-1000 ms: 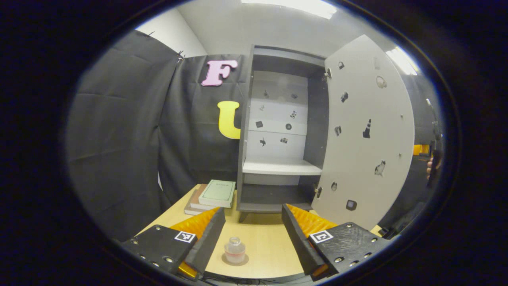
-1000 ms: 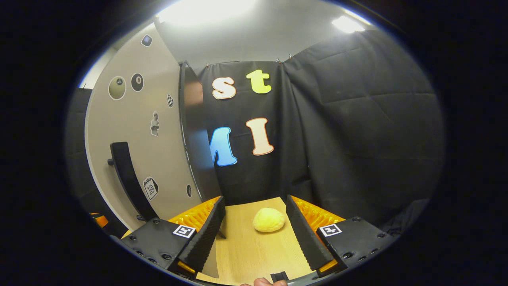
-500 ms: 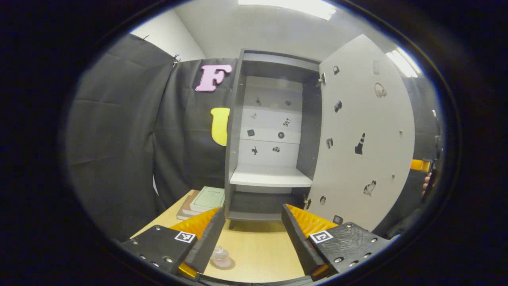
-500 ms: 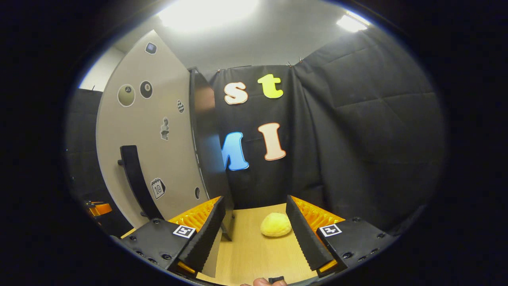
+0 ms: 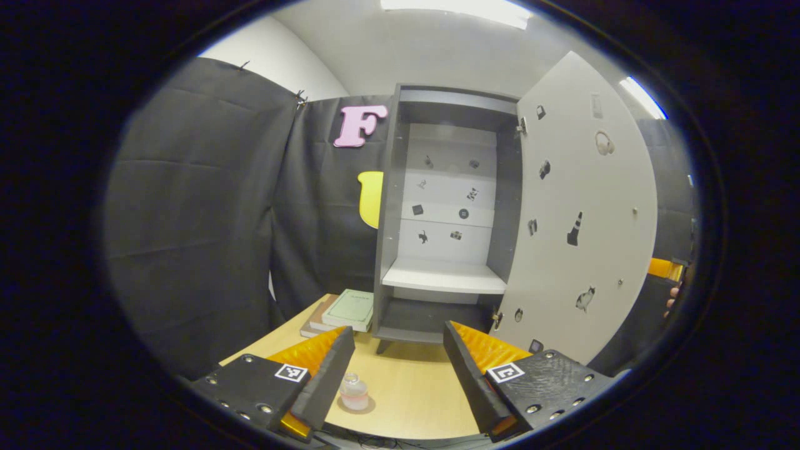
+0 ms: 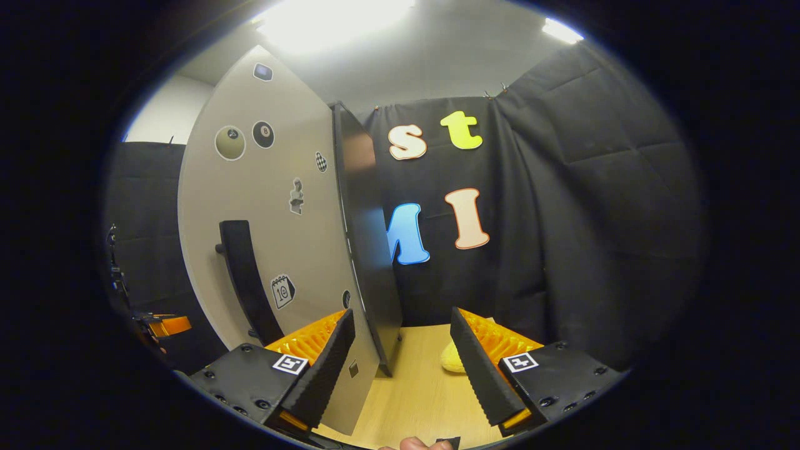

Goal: Open the cabinet door with the right hand, grasp the bottle in the cabinet with the left hand and place it on the coaster, then close the cabinet door with the right hand.

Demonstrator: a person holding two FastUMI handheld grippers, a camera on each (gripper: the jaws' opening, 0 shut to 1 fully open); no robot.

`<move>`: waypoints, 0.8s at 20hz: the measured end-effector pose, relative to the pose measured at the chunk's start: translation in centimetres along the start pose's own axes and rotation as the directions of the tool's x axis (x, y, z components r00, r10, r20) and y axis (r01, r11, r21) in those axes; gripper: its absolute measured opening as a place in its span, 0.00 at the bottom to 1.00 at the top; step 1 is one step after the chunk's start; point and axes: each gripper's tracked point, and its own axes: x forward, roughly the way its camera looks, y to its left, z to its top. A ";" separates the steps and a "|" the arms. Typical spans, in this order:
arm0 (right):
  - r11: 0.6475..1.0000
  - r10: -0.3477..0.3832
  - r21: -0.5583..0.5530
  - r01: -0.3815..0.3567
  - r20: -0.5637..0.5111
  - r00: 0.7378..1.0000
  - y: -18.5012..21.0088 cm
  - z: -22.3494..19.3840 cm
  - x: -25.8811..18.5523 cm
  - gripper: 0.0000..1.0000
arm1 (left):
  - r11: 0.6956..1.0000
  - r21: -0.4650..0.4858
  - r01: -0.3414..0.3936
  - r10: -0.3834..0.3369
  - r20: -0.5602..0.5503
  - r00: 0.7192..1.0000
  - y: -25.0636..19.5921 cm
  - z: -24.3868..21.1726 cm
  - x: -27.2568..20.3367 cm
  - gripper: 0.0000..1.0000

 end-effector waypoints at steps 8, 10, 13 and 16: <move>0.997 0.071 -0.003 -0.071 0.015 0.997 4.2 2.5 1.4 0.97 | 1.000 -0.002 -0.015 0.015 -0.006 1.000 1.7 -0.6 0.7 0.86; 0.997 0.081 -0.010 -0.080 0.027 0.996 5.4 2.9 1.4 0.97 | 1.000 -0.011 -0.001 0.001 -0.005 1.000 2.3 -0.6 1.8 0.86; 0.999 0.024 -0.045 -0.023 0.021 0.999 6.0 2.6 1.3 0.97 | 0.999 -0.027 0.034 -0.034 -0.003 0.999 3.3 -0.6 3.1 0.87; 0.999 -0.039 -0.037 0.039 0.010 0.999 6.4 2.4 1.2 0.97 | 0.997 -0.038 0.067 -0.068 -0.025 0.997 4.8 -0.7 4.3 0.89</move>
